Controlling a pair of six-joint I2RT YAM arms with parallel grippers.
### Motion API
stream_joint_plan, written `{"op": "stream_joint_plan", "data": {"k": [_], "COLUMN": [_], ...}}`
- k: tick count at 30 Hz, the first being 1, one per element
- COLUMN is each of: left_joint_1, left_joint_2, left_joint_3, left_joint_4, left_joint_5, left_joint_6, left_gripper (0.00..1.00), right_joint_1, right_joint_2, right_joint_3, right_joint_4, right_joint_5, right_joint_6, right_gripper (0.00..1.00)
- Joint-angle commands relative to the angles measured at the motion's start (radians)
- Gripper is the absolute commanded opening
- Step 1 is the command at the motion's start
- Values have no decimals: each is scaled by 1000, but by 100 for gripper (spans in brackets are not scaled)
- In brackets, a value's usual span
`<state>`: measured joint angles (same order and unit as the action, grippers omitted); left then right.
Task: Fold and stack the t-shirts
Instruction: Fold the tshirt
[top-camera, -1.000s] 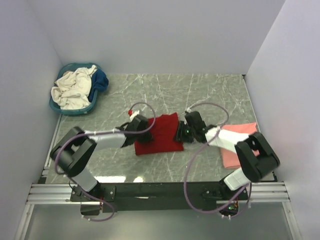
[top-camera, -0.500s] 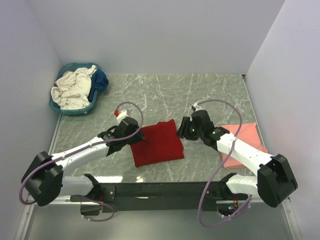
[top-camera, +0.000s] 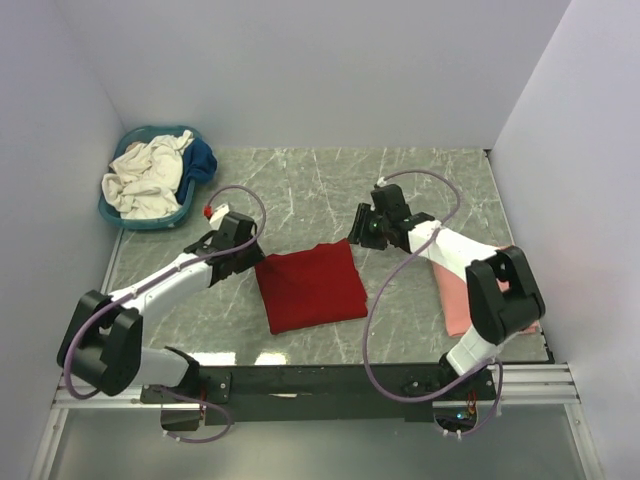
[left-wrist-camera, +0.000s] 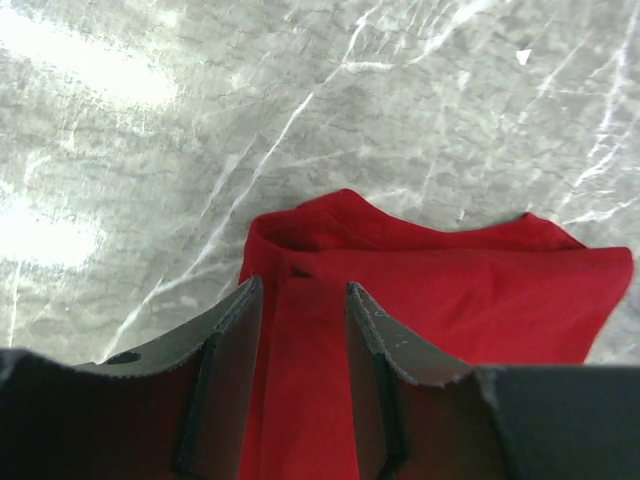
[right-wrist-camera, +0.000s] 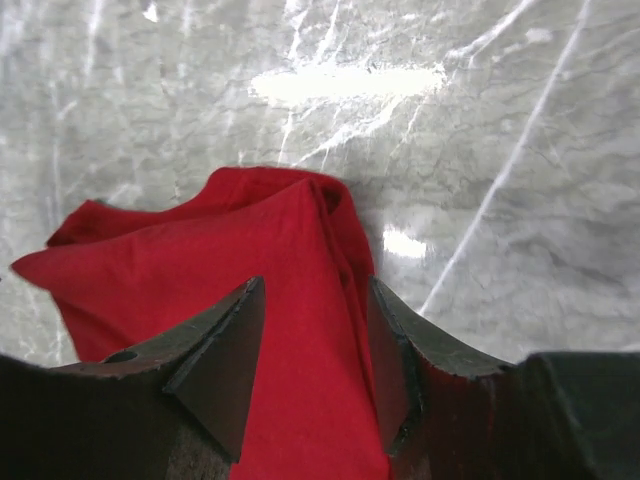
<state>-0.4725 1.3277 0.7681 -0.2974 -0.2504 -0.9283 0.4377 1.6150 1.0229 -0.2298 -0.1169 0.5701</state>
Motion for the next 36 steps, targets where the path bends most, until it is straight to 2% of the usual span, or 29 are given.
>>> {"op": "stream_joint_plan", "data": {"k": [1, 19, 26, 27, 29, 30, 31, 32, 33, 36], "left_joint_1": [14, 28, 29, 29, 31, 31, 31, 31, 31, 31], "left_joint_2": [34, 123, 133, 134, 133, 128, 111, 99, 85, 30], "left_joint_3": [51, 59, 51, 53, 57, 56, 57, 54, 54, 59], "left_joint_4": [21, 96, 125, 126, 118, 115, 109, 104, 86, 41], "left_joint_5": [25, 92, 106, 109, 115, 115, 115, 109, 105, 80], "left_joint_6": [31, 32, 34, 36, 34, 36, 34, 36, 34, 39], "left_gripper": [44, 41, 30, 28, 16, 11, 3, 1, 1, 1], "right_joint_1": [-1, 2, 2, 1, -1, 1, 1, 1, 2, -2], "right_joint_2": [48, 181, 215, 217, 215, 209, 201, 178, 166, 114], "right_joint_3": [62, 134, 146, 146, 148, 148, 146, 140, 140, 146], "right_joint_4": [6, 46, 63, 64, 63, 58, 52, 50, 46, 15], "right_joint_5": [-21, -75, -96, -101, -110, -112, -109, -102, -96, -66], "right_joint_6": [-15, 10, 22, 24, 27, 27, 27, 25, 27, 24], "right_gripper": [52, 52, 49, 45, 40, 30, 24, 19, 10, 0]}}
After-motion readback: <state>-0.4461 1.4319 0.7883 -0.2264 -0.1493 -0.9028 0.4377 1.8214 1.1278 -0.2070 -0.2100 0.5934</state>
